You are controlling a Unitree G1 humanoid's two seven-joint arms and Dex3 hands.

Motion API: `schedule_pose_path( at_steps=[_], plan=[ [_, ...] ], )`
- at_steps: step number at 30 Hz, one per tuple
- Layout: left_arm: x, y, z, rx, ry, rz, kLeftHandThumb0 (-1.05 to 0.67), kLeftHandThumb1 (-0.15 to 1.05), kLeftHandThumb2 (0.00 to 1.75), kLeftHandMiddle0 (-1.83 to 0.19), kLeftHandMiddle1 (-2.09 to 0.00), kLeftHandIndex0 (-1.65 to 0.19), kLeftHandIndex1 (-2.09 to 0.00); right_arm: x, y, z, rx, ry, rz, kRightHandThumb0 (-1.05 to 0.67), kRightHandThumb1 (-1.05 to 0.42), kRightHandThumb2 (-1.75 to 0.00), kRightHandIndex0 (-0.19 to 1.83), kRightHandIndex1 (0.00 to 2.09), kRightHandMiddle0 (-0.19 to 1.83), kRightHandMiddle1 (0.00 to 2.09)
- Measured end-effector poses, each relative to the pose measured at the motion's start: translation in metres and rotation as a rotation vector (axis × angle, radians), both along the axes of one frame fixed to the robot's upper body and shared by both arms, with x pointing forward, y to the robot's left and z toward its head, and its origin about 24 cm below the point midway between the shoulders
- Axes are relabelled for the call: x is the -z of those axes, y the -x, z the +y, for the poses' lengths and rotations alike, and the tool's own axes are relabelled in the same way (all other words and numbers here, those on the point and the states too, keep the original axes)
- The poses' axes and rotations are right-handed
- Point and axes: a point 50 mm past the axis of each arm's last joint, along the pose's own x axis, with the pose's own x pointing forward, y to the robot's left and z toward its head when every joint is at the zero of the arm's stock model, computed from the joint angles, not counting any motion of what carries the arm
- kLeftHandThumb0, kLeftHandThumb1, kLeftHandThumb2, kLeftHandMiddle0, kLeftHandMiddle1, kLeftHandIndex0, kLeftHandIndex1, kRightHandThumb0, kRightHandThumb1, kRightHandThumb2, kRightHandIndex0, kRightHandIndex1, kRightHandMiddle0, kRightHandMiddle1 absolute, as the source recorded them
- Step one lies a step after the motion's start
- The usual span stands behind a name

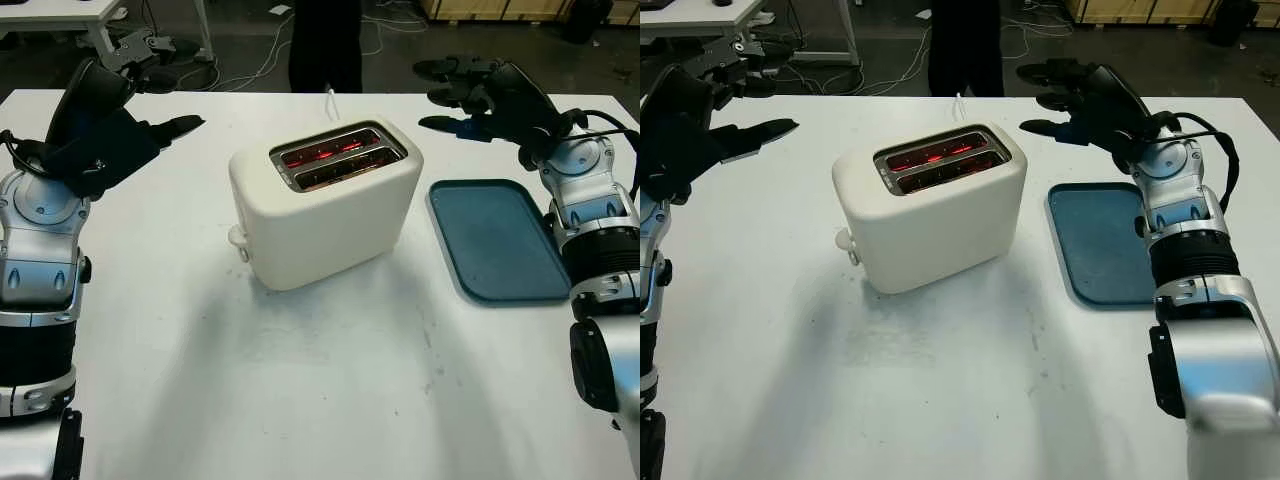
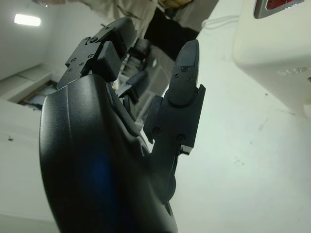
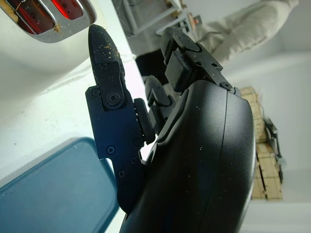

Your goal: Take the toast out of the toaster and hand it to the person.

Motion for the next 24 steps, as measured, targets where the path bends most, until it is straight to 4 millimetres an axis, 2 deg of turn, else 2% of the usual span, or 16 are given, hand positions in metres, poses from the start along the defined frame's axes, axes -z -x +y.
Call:
schedule_pose_path(
  at_steps=[24],
  plan=[
    [-0.0002,0.0002,-0.0003,0.004,0.006,0.001,-0.28,0.92,0.05,-0.05,-1.00,-0.24,-0.55,-0.0001,0.0001,-0.0001,-0.002,-0.005,0.001,-0.55,-0.92,-0.09,0.53,0.00,0.51,0.00]
  ],
)
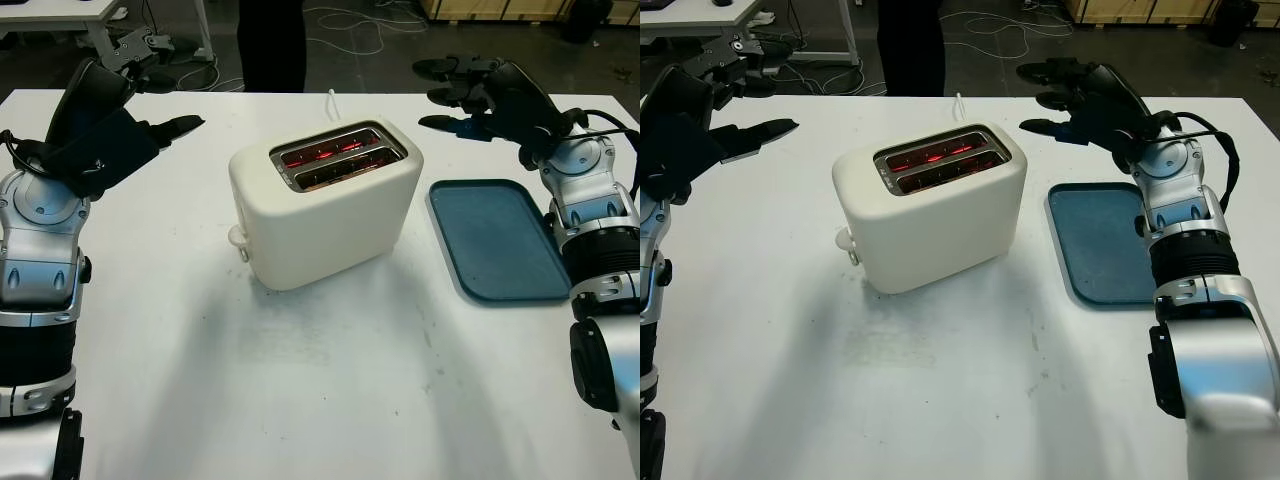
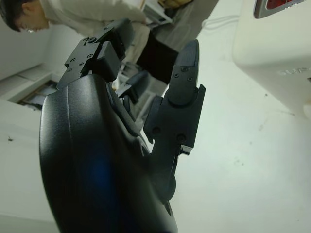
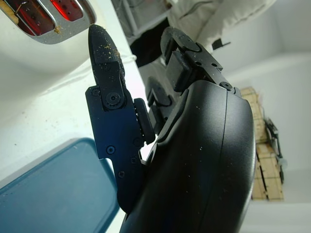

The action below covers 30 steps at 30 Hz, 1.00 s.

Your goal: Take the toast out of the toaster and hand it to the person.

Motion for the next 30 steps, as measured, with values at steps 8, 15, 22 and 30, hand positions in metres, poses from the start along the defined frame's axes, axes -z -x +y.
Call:
schedule_pose_path(
  at_steps=[8,15,22,30],
  plan=[
    [-0.0002,0.0001,0.0000,-0.004,-0.006,-0.002,-0.31,0.92,0.05,-0.07,-1.00,-0.24,-0.56,0.0000,0.0000,0.0000,0.000,0.001,0.000,-0.55,-0.92,-0.10,0.53,0.00,0.51,0.00],
    [-0.0002,0.0001,0.0000,-0.004,-0.005,-0.001,-0.31,0.92,0.05,-0.06,-1.00,-0.23,-0.56,0.0001,0.0000,0.0000,0.000,0.001,0.000,-0.56,-0.92,-0.09,0.54,0.01,0.51,0.00],
    [-0.0002,0.0001,-0.0002,0.000,0.000,-0.001,-0.31,0.92,0.04,-0.05,-1.00,-0.23,-0.56,0.0004,0.0001,-0.0001,0.000,0.001,0.001,-0.56,-0.92,-0.10,0.54,0.01,0.51,0.00],
    [-0.0001,0.0001,-0.0001,-0.001,-0.001,0.000,-0.32,0.92,0.04,-0.06,-1.01,-0.23,-0.57,0.0005,0.0001,0.0000,0.000,0.001,0.001,-0.55,-0.92,-0.09,0.52,0.00,0.50,0.00]
  ],
)
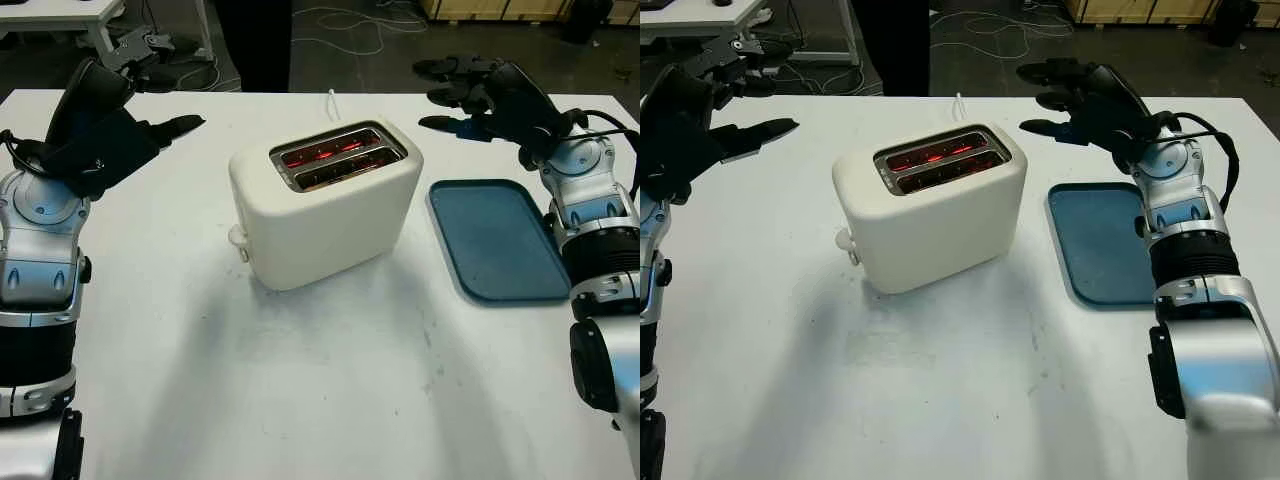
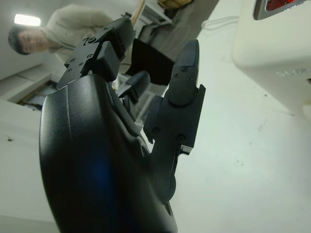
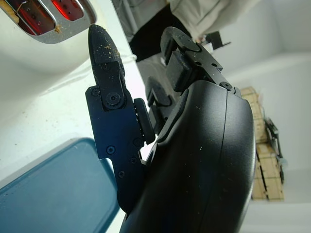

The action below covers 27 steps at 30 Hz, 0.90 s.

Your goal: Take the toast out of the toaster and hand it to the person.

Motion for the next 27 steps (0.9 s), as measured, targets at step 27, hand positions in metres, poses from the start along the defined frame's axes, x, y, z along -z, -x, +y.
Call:
schedule_pose_path(
  at_steps=[27],
  plan=[
    [0.0006,-0.0004,0.0001,0.000,0.000,0.003,-0.34,0.92,0.05,-0.06,-1.04,-0.22,-0.61,0.0000,0.0000,0.0001,0.000,0.001,0.000,-0.54,-0.92,-0.10,0.53,0.00,0.50,0.00]
  ],
)
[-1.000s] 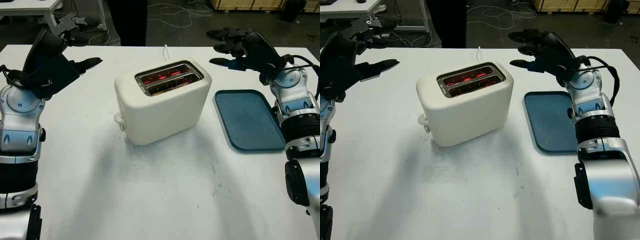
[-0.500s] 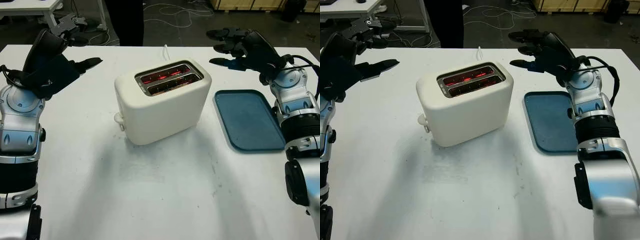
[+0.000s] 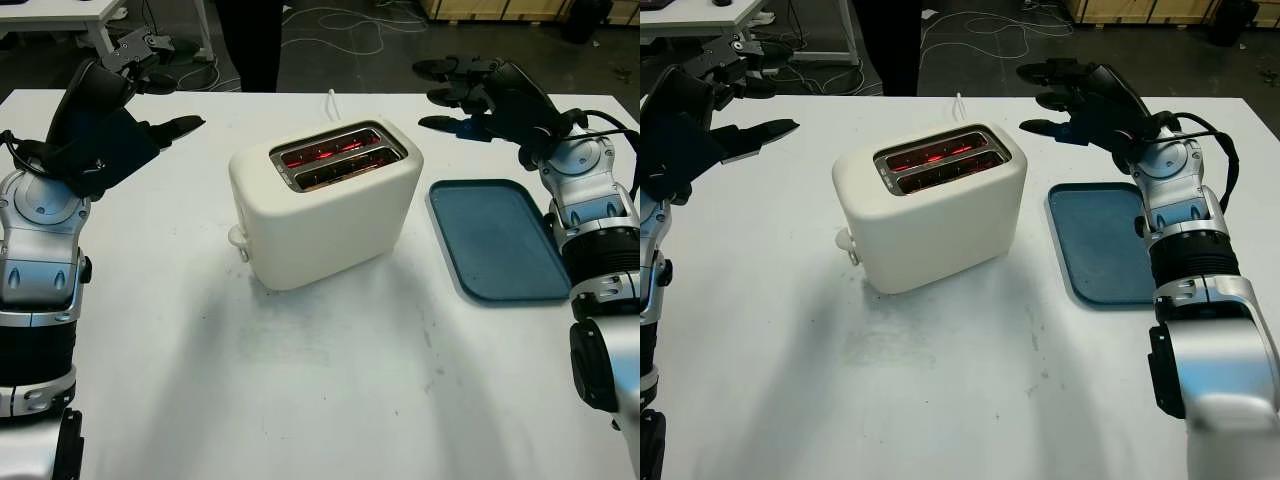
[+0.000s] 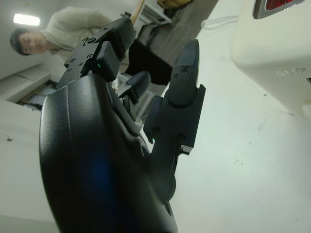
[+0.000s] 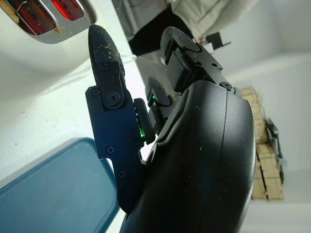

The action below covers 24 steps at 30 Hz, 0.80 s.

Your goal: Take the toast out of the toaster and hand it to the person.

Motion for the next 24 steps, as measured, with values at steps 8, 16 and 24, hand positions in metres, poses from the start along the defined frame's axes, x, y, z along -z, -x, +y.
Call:
schedule_pose_path(
  at_steps=[8,16,24],
  plan=[
    [0.0000,0.0000,0.0000,0.001,0.001,0.000,-0.32,0.92,0.04,-0.05,-1.03,-0.21,-0.61,0.0000,0.0000,0.0000,0.000,0.000,0.000,-0.55,-0.92,-0.10,0.53,0.00,0.51,0.00],
    [-0.0001,0.0000,0.0000,0.000,0.000,0.000,-0.29,0.92,0.04,-0.05,-1.03,-0.21,-0.61,0.0000,0.0000,0.0000,0.000,0.000,0.000,-0.53,-0.92,-0.09,0.53,0.00,0.51,0.00],
    [-0.0001,0.0001,0.0000,0.000,0.000,-0.001,-0.30,0.92,0.04,-0.05,-1.02,-0.21,-0.61,0.0002,0.0000,-0.0001,0.001,-0.001,0.001,-0.56,-0.92,-0.09,0.53,0.00,0.51,0.00]
  ],
)
